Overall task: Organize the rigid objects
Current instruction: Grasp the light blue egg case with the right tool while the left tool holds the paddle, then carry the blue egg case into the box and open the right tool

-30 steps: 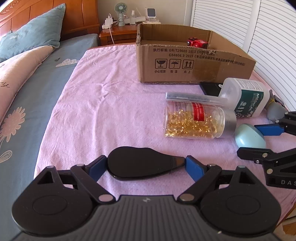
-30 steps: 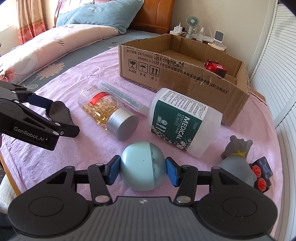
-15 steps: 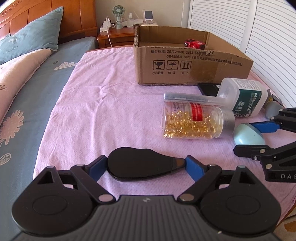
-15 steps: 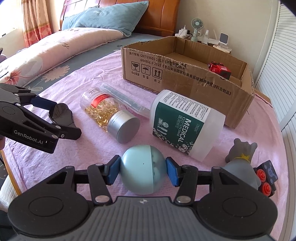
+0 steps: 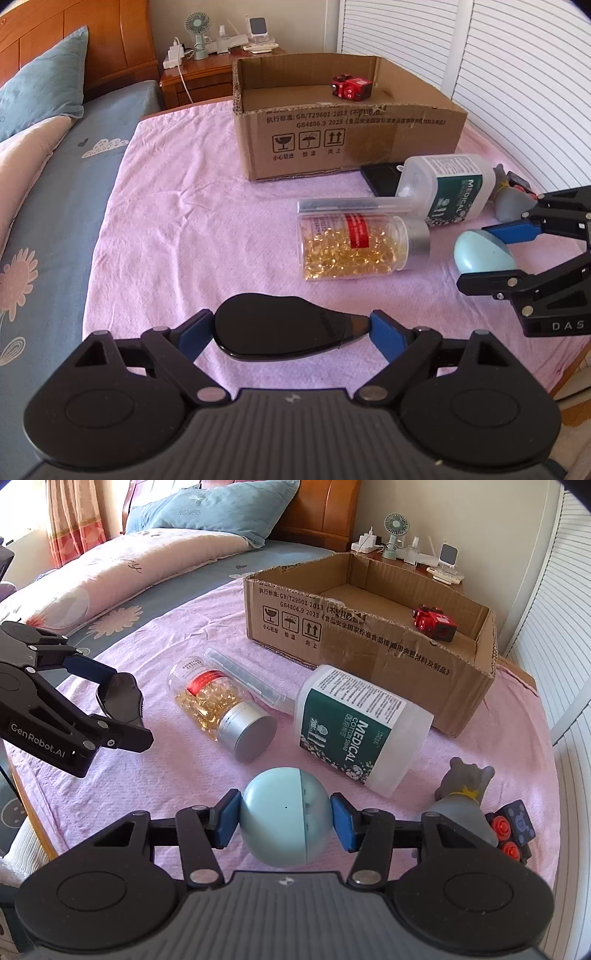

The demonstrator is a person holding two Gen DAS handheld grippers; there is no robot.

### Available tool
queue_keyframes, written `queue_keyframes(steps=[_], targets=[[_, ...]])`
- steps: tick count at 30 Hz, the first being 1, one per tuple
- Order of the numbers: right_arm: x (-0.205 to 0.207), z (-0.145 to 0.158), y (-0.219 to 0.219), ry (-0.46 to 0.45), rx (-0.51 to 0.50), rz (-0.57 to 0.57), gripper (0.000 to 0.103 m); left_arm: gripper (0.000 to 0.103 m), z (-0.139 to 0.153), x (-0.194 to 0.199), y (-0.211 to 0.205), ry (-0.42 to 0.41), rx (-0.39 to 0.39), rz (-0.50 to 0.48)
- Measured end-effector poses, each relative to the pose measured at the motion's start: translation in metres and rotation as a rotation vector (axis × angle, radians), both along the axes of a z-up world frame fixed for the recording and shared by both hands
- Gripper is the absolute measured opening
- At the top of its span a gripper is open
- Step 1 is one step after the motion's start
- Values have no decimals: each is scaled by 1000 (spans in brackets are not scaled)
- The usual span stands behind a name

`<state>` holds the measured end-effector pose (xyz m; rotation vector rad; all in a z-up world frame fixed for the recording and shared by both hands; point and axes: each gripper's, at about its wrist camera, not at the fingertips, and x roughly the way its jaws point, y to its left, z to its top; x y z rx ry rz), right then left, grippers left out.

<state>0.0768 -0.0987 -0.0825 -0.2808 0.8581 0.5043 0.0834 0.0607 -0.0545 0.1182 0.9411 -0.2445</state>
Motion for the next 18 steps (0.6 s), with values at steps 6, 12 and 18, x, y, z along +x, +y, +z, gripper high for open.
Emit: queue_keyframes(steps=[6,12,18], targets=[[-5,28,-7,-49,-7,16,58,90,22,-2,-2,-7,-4,-54],[8,61,-23,-90,42,-4,58,90,41,7,0,-38,-25,-56],[44,88,-30,-152,47,-41,58,90,57,23,-1,-80,-33,-61]])
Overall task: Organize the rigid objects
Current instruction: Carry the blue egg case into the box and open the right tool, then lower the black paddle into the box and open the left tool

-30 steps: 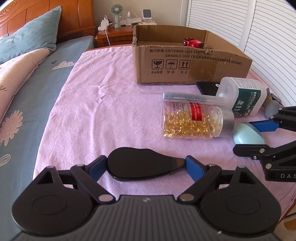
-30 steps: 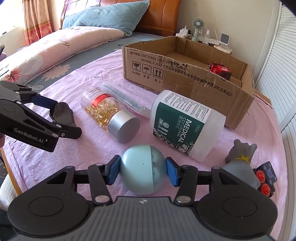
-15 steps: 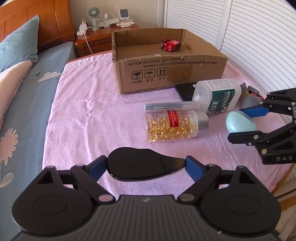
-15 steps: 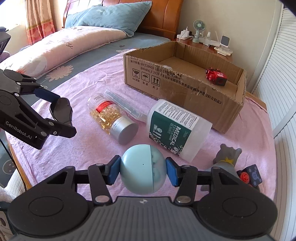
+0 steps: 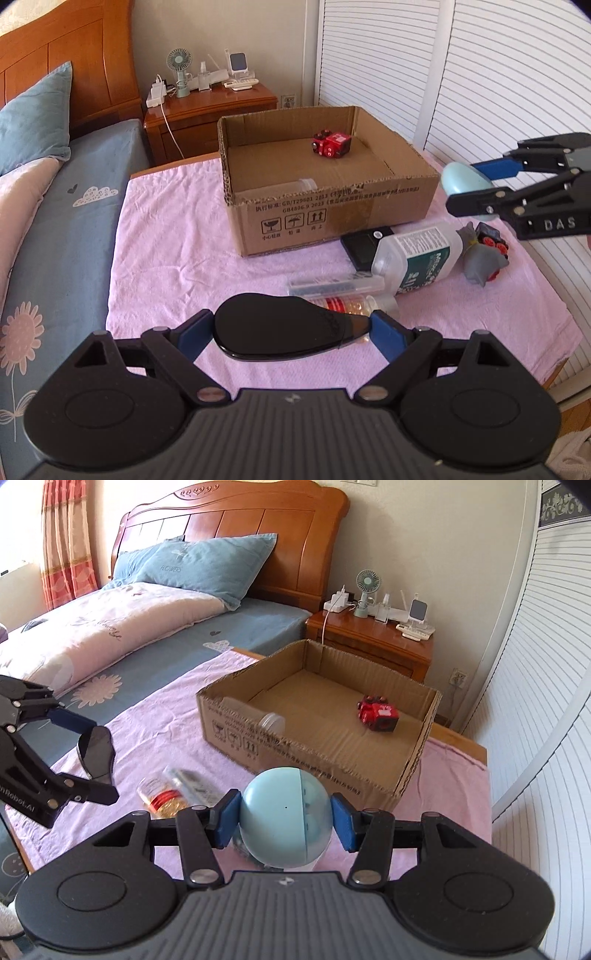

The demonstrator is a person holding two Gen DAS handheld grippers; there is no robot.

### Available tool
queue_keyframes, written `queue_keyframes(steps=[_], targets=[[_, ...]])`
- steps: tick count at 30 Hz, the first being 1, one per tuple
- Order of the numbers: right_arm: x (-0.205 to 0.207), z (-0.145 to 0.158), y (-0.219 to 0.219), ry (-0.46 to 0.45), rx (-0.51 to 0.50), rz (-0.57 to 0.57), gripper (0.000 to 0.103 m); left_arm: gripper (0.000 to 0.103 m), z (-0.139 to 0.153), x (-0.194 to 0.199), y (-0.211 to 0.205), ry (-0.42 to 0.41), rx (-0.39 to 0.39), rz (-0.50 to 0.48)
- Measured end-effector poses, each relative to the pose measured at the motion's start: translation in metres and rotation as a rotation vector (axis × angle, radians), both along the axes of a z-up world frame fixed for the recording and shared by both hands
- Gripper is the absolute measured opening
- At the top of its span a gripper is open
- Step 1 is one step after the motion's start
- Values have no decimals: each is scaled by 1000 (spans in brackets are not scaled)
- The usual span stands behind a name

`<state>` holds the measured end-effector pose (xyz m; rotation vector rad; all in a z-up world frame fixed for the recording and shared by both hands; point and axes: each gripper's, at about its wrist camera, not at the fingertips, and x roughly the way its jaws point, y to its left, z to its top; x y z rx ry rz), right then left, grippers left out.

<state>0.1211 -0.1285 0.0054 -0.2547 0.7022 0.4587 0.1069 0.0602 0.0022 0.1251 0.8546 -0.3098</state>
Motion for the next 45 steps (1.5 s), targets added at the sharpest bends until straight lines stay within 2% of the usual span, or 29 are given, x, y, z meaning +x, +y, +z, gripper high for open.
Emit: queue_keyframes(steps=[4,8,12,17,19,20,21,23,26,33,39,45], targets=[[38,8,0,-19,-6,-26,58,90,9,14,-1,-21,-3,-1],[82,6,-1,1,4,-67,58,90,17,28,-3,-52,2,0],[118,-10,2,45,-16,-96,58,90,21,43,-6,-68,10,5],[139,-36,5,108,-27,-127,58,90,20,57,-9,-72,17,12],[143,-41,4,122,-22,-138,65,90,19,63,-10,-60,11,17],[143,-42,4,130,-16,-137,79,90,18,65,-10,-52,8,17],[143,-42,3,123,-9,-142,92,90,17,66,-11,-48,5,16],[139,-38,-1,102,23,-149,102,90,17,68,-13,-46,5,16],[130,-29,-7,103,58,-176,103,90,21,70,-16,-47,1,13],[91,-12,-14,114,16,-271,103,90,31,88,-30,-45,21,3],[54,-16,-19,143,-18,-322,103,90,33,127,-44,9,16,14],[32,-21,-40,163,48,-370,103,90,24,183,-61,40,33,46]])
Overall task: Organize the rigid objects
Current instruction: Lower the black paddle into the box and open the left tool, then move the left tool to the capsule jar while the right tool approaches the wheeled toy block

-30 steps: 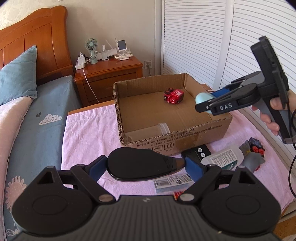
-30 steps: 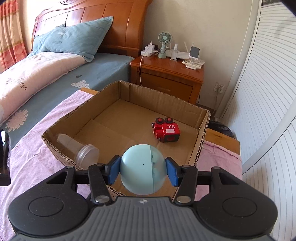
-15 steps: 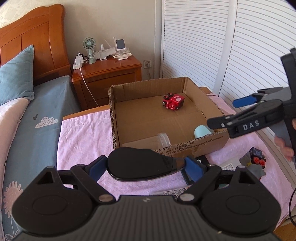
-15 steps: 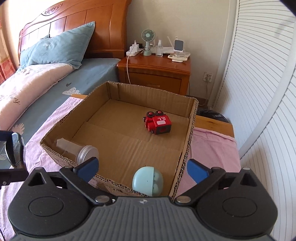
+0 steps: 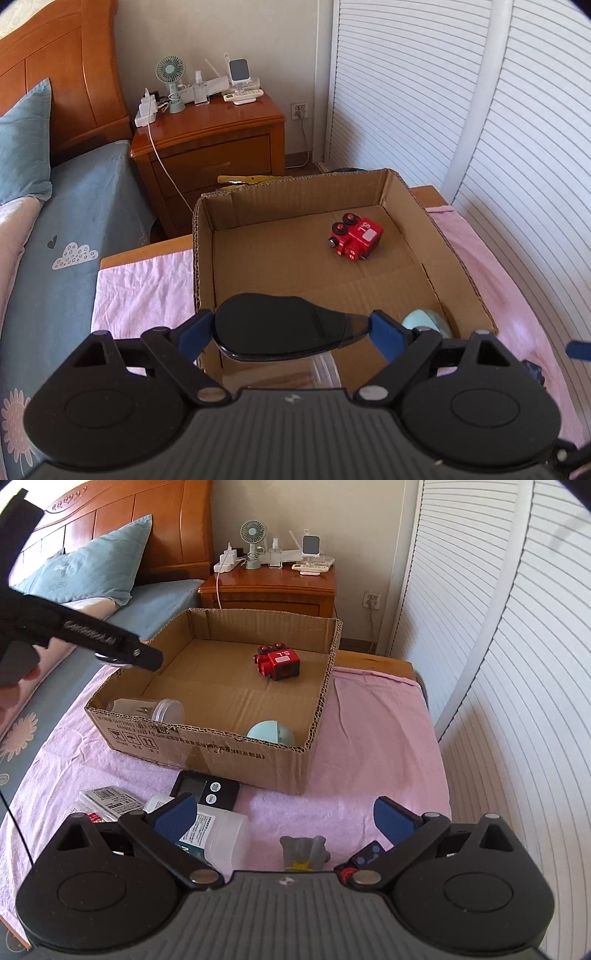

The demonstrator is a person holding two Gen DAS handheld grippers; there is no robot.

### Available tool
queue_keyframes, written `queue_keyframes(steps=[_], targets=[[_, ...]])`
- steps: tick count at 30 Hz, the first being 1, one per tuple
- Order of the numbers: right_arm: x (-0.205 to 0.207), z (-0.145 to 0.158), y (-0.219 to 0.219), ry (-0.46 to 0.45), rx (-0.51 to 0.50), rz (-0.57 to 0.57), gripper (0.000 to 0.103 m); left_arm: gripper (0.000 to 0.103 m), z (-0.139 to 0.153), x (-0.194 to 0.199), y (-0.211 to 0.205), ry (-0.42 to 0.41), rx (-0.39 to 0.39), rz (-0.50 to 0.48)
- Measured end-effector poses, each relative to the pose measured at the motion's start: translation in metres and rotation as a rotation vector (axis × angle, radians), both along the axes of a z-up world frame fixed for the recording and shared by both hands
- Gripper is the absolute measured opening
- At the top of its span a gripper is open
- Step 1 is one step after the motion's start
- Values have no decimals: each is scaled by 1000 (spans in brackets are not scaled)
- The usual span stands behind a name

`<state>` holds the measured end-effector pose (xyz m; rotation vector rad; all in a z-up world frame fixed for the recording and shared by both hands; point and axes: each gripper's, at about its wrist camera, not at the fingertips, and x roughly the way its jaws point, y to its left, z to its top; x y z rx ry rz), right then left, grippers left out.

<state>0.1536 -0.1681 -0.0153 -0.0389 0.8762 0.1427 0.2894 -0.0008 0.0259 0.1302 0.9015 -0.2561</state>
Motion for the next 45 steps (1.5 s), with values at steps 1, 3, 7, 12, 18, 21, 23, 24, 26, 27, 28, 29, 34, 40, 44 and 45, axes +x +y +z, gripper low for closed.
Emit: queue_keyframes(steps=[1,3,7,12,18,21,23,24,26,27,28,29,34,40,44,45], targets=[[-2,-1,-4,-1,15,-3,103,90,-4,9,-2,8,6,3],[-4,-2,-10,2,32,-5,103,90,-13,29,-6,26,15,26],[-7,-3,-17,-9,16,-23,103,90,-25,57,-6,12,19,83],[-9,-2,-26,-16,42,-43,103,93,-25,61,1,33,2,111],[-14,1,-23,-22,53,-41,103,93,-10,38,6,24,26,93],[-20,3,-19,-30,56,-27,103,94,3,22,11,6,38,86],[-25,5,-16,-38,53,-26,103,95,11,10,15,-5,43,86],[-28,5,-15,-51,49,-27,103,96,16,2,17,-14,45,89],[-36,4,-14,-83,26,-35,103,96,25,-11,22,-32,47,98],[-39,2,-13,-88,15,-36,103,97,29,-20,25,-40,48,100],[-43,0,-12,-86,14,-33,103,97,32,-28,27,-45,49,100],[-46,-2,-13,-80,18,-29,103,98,34,-36,30,-49,51,99],[-64,-10,-16,-61,22,-32,103,98,43,-78,38,-46,73,92],[-85,-5,-23,-88,48,-35,103,99,53,-127,33,-72,109,61],[-97,-5,-26,-98,63,-35,103,102,45,-156,26,-115,98,48],[-100,-6,-26,-98,65,-33,103,102,39,-161,24,-116,88,46]])
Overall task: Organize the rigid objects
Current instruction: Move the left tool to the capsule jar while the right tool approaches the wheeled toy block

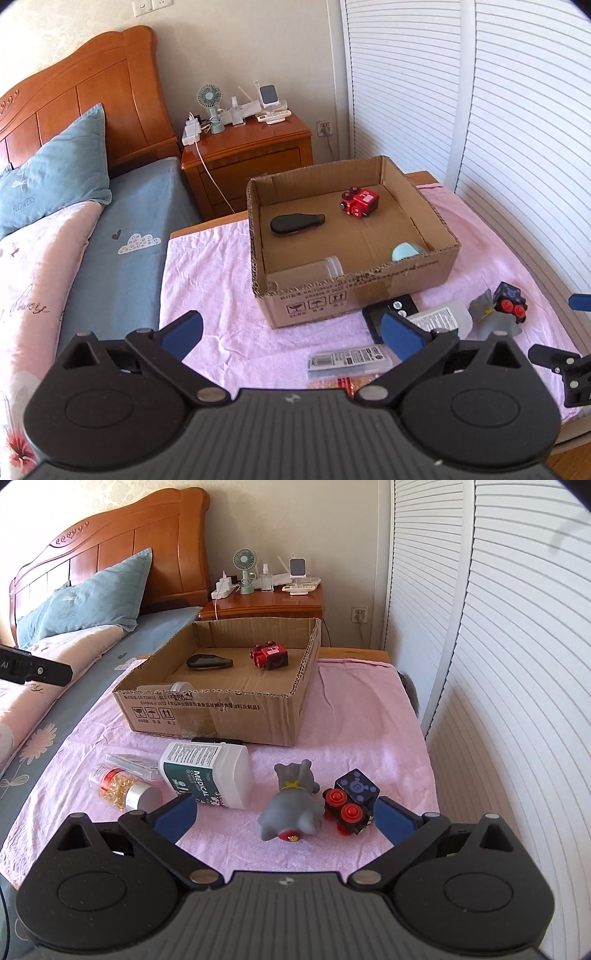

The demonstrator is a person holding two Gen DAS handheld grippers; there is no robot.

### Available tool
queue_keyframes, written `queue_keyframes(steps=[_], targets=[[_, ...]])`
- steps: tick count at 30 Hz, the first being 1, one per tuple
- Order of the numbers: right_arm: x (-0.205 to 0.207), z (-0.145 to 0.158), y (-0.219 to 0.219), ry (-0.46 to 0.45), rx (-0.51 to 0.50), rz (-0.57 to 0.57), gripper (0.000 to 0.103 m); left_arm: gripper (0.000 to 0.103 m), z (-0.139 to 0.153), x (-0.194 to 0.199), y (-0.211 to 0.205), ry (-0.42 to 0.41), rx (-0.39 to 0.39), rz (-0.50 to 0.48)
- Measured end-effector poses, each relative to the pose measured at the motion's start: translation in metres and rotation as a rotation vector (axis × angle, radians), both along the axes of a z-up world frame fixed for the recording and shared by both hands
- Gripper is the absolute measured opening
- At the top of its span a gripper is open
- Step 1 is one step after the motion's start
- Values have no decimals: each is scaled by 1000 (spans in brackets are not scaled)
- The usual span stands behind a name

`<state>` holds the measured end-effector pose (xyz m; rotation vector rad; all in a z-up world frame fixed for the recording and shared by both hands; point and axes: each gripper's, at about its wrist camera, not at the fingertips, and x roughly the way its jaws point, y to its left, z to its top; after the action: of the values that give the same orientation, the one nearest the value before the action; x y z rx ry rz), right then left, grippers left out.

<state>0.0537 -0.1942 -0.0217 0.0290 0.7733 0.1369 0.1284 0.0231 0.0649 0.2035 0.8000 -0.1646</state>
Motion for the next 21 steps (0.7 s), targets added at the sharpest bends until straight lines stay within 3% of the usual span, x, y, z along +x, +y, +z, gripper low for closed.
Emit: queue_keyframes(steps=[7,11,14,21], targets=[[-6,-20,-8,13,-3,8,103,102,-74,-29,-11,36,-45,29],[-4,-37,-14,43,2,5,103,102,-110,-39,-13,93,-109,40],[-2,-52,-16,67,-22,16,103,102,-130,-41,-14,104,-138,65],[1,-82,-22,132,-60,25,103,102,-154,-41,-18,99,-126,99]])
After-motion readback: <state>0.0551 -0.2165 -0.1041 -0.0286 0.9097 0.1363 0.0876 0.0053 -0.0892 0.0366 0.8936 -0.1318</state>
